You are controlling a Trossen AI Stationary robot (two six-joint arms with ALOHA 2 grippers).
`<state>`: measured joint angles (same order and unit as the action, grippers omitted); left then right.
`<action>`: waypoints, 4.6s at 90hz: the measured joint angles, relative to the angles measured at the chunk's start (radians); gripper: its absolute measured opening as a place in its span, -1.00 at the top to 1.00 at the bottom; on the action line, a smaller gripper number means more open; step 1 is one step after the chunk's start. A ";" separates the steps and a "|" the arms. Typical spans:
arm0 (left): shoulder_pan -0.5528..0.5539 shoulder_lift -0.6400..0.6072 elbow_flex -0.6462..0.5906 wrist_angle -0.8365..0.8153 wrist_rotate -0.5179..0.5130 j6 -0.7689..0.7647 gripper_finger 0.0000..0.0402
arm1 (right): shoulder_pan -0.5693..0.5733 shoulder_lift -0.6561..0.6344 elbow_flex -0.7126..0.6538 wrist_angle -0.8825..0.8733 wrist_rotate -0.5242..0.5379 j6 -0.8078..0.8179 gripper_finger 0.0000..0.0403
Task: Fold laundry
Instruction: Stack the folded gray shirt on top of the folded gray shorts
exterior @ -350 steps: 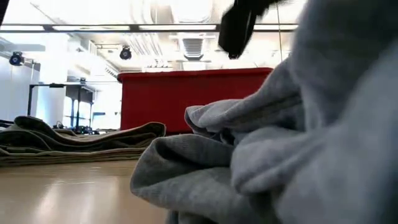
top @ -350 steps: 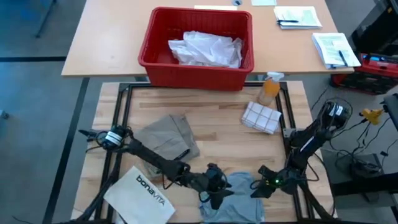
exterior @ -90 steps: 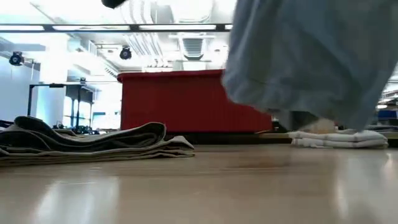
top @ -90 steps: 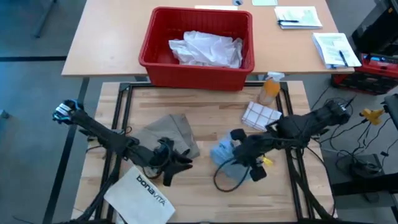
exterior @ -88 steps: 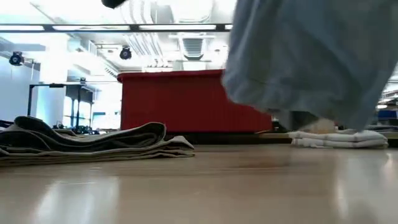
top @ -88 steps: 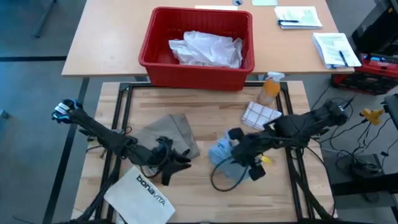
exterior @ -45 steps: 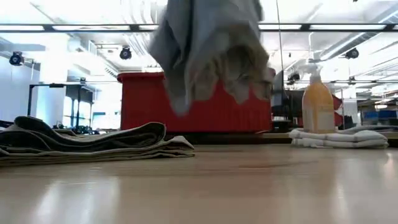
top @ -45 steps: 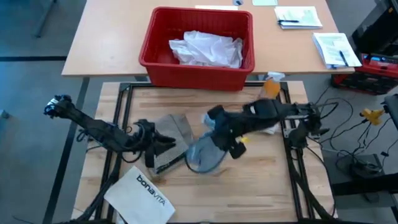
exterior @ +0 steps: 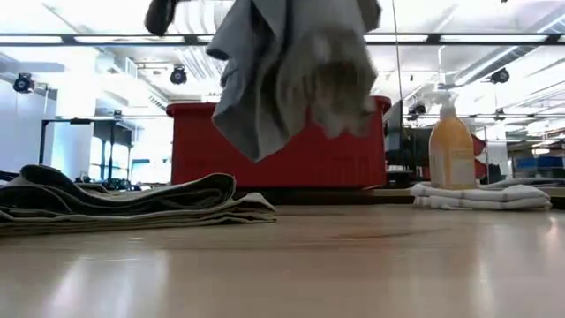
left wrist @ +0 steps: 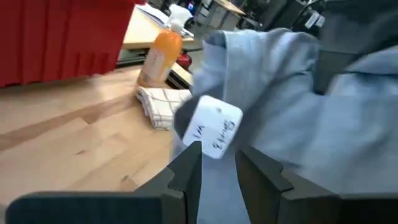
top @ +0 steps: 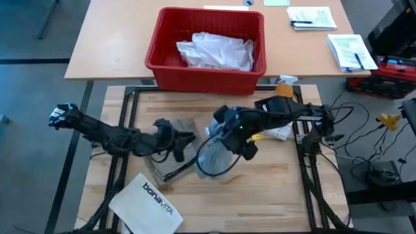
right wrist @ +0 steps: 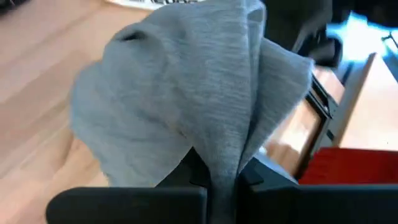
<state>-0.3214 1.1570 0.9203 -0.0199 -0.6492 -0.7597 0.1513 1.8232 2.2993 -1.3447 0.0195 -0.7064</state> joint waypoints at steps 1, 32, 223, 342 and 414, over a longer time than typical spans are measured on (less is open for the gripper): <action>0.008 0.003 0.000 0.006 0.017 0.002 0.60 | 0.000 0.000 0.000 0.003 -0.006 0.002 1.00; 0.098 -0.053 0.027 0.135 0.311 0.056 0.60 | 0.015 0.000 -0.001 0.146 -0.126 0.020 1.00; 0.473 -0.086 0.229 0.147 0.908 0.548 0.60 | -0.071 -0.078 0.033 0.414 -0.493 0.238 1.00; 0.182 -0.535 0.195 -0.765 0.489 0.549 0.61 | -0.216 0.280 0.035 0.636 -0.385 0.788 1.00; 0.155 -0.462 -0.230 -0.275 0.256 0.246 -0.13 | -0.392 0.254 0.033 0.435 -0.281 0.747 1.00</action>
<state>-0.1669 0.6952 0.6907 -0.2946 -0.3936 -0.5132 -0.2408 2.0772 2.3325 -0.9102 -0.2618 0.0409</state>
